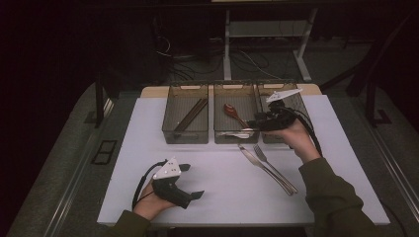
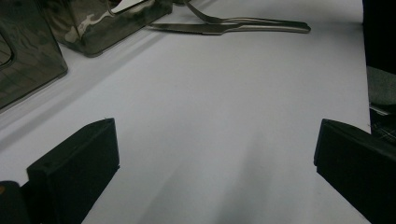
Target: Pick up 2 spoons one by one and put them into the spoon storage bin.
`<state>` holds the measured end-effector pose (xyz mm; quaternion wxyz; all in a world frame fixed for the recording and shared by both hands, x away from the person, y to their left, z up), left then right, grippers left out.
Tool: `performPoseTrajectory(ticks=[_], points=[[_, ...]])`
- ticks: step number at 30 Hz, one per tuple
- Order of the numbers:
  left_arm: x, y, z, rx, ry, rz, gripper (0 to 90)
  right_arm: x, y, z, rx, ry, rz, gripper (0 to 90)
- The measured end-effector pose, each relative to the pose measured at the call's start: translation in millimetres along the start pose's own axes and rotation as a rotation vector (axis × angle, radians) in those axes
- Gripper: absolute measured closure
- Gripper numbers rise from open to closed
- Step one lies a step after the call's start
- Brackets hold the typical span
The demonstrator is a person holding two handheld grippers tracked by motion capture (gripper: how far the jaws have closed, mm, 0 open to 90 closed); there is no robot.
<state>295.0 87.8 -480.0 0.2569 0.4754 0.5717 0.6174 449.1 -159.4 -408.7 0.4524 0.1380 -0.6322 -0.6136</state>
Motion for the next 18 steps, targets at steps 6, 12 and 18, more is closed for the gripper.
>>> performPoseTrajectory(ticks=[6,12,18], points=[[0.3,0.0,0.4,-0.001,0.001,0.002,0.0,14.5,-4.0,3.7,-0.012,0.001,-0.025,46.5],[0.4,-0.1,0.4,0.000,0.001,0.002,0.0,31.3,-6.9,6.6,-0.014,0.003,-0.055,44.9],[0.1,-0.2,0.3,-0.001,0.002,0.002,0.0,45.8,-14.7,8.3,-0.029,0.007,-0.062,44.5]])
Point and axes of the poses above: each handheld gripper's, and its own axes: x roughly backward along the jaws, y roughly out of its top, z roughly to its left, the point moved 8 cm from there along -x, roughly forward along the jaws, and after that the axes turned 14 degrees about -z, right-handed, at the moved point
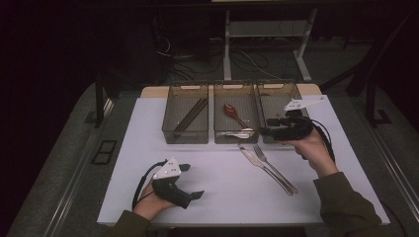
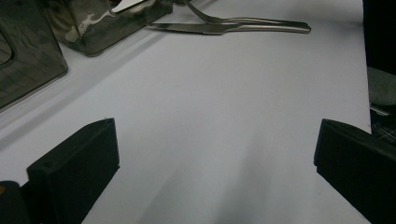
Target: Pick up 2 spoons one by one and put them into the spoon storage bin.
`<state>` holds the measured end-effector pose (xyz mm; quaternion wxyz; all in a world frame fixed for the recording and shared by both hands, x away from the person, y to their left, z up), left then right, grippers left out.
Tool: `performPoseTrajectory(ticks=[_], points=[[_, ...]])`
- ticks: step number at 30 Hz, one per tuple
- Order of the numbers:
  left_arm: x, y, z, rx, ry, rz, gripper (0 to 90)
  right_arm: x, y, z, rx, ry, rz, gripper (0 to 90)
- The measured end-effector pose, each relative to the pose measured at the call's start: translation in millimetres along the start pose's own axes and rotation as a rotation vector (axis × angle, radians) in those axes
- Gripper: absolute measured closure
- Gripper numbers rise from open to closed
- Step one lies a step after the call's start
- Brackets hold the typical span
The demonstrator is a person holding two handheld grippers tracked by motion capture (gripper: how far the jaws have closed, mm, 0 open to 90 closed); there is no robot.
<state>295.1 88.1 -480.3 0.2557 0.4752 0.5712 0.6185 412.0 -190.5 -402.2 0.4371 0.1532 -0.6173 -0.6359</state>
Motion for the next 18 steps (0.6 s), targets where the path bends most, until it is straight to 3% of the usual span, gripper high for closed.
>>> performPoseTrajectory(ticks=[7,18], points=[[0.1,0.1,-0.2,0.002,-0.001,-0.002,0.0,15.7,-12.2,-0.9,-0.008,-0.012,0.023,44.1],[1.6,0.1,-0.5,0.002,0.003,-0.003,0.0,33.1,-41.9,-1.3,-0.025,-0.028,0.116,42.8]])
Point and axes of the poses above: each handheld gripper's, and its own axes: x roughly backward along the jaws, y roughly out of its top, z roughly to its left, the point moved 8 cm from there along -x, roughly forward along the jaws, and after that the axes turned 14 degrees about -z, right-handed, at the moved point
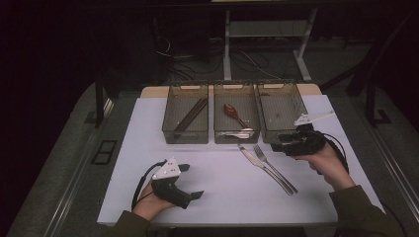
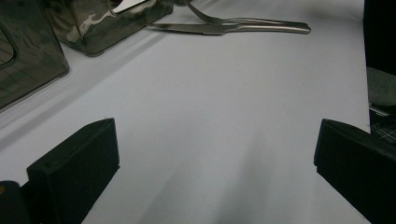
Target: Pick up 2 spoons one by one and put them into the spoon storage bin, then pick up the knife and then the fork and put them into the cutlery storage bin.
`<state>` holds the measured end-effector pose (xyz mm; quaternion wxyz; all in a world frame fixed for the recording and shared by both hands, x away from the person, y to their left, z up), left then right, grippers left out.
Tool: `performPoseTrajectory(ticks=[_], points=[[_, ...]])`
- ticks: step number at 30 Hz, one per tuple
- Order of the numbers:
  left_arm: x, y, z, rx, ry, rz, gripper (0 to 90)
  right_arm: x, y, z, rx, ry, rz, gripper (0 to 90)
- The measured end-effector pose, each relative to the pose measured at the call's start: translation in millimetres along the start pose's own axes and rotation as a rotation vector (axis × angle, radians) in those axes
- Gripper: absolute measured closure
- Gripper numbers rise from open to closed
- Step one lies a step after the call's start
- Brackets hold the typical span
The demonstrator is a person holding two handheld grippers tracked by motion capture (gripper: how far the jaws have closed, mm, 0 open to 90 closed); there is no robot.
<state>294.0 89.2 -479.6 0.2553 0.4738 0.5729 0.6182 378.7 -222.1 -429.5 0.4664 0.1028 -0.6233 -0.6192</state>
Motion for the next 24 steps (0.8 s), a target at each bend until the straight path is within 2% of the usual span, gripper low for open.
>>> performPoseTrajectory(ticks=[6,16,24], points=[[0.8,0.2,-0.2,0.000,0.003,-0.002,0.0,5.6,-12.3,0.7,-0.015,0.000,0.045,40.6],[1.4,0.0,0.6,-0.002,0.002,-0.001,0.0,3.3,-29.5,0.8,-0.038,-0.009,0.152,35.9],[0.8,-0.3,-0.2,-0.004,0.001,0.002,0.0,1.0,-36.9,0.1,-0.044,-0.039,0.241,40.6]])
Point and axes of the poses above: each handheld gripper's, and its own axes: x roughly backward along the jaws, y roughly out of its top, z roughly to its left, the point moved 8 cm from there along -x, roughly forward along the jaws, and after that the axes turned 14 degrees about -z, right-handed, at the moved point
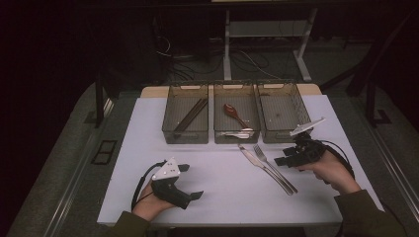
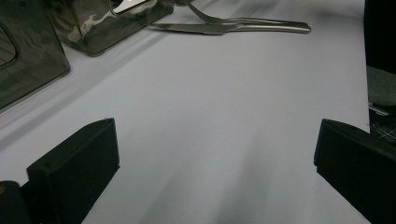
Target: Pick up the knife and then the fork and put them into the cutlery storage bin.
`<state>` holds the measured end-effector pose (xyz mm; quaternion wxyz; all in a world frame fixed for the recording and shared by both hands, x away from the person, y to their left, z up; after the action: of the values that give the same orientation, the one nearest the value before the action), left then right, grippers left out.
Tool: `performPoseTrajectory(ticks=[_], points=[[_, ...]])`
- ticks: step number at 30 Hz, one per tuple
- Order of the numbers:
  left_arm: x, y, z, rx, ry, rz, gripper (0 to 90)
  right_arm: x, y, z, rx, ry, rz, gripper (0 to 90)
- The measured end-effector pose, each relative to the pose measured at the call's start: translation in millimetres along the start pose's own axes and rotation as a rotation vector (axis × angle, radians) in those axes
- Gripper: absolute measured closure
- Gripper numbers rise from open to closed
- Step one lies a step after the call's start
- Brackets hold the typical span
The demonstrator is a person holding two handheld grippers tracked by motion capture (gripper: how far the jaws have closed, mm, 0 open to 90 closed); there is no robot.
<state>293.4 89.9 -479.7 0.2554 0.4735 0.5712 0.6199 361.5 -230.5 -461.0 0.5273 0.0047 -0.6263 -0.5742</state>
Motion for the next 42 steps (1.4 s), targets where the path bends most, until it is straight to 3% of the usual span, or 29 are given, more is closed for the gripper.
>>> performPoseTrajectory(ticks=[12,26,42], points=[[-0.2,-0.1,0.0,0.000,-0.002,0.000,0.0,-10.9,-1.7,3.7,0.013,-0.012,0.095,50.3],[-0.3,-0.2,-0.3,-0.001,-0.002,0.002,0.0,-23.9,-12.3,6.9,0.045,-0.029,0.197,68.0],[-0.4,-0.3,-0.3,-0.002,-0.002,0.003,0.0,-35.3,-19.1,9.6,0.077,-0.054,0.278,72.7]])
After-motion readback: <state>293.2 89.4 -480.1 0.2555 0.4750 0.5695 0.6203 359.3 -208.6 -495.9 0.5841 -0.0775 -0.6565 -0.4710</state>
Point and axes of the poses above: each handheld gripper's, and its own axes: x roughly backward along the jaws, y roughly out of its top, z roughly to its left, the point moved 8 cm from there along -x, roughly forward along the jaws, and after that the axes turned 14 degrees about -z, right-handed, at the moved point
